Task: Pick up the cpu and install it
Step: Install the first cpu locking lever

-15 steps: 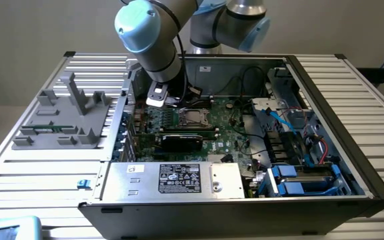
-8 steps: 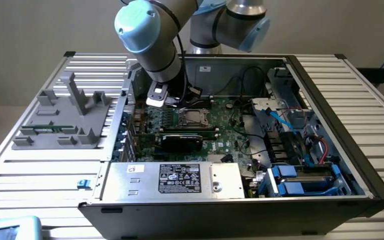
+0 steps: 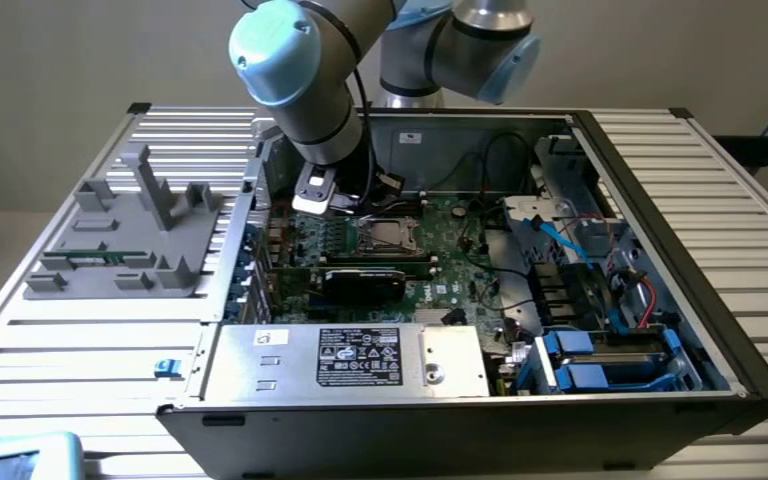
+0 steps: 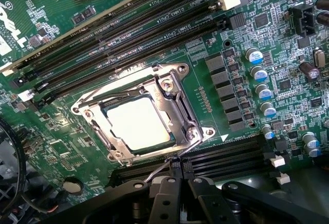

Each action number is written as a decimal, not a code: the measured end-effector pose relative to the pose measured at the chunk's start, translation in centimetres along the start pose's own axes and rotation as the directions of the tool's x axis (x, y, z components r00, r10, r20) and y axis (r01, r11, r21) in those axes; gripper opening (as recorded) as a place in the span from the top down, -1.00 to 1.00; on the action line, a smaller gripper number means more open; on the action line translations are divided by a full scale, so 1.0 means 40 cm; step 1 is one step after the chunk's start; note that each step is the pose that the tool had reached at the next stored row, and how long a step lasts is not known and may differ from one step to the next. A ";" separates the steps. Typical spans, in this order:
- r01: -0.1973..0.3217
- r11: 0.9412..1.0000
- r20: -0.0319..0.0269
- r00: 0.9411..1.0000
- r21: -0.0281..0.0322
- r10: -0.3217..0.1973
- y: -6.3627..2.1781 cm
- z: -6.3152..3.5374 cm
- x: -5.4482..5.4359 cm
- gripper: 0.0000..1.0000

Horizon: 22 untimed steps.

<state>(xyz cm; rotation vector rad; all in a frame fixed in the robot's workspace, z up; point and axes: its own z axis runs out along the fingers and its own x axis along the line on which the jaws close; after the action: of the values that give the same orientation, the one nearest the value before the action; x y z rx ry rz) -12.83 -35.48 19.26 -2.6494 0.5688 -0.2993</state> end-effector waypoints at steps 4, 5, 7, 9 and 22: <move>-0.001 1.000 -0.001 1.000 -0.001 0.001 -0.001 0.001 0.003 0.77; -0.001 1.000 -0.001 1.000 0.000 0.001 -0.002 0.001 0.004 0.77; -0.002 1.000 -0.001 1.000 -0.001 0.002 -0.002 0.002 0.006 0.77; -0.004 1.000 -0.002 1.000 -0.001 0.004 -0.003 0.002 0.007 0.77; -0.024 1.000 -0.012 1.000 -0.004 0.024 -0.001 0.008 0.009 0.77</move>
<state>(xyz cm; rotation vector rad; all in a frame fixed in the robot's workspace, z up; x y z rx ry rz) -12.42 -35.48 19.01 -2.6439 0.6056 -0.3075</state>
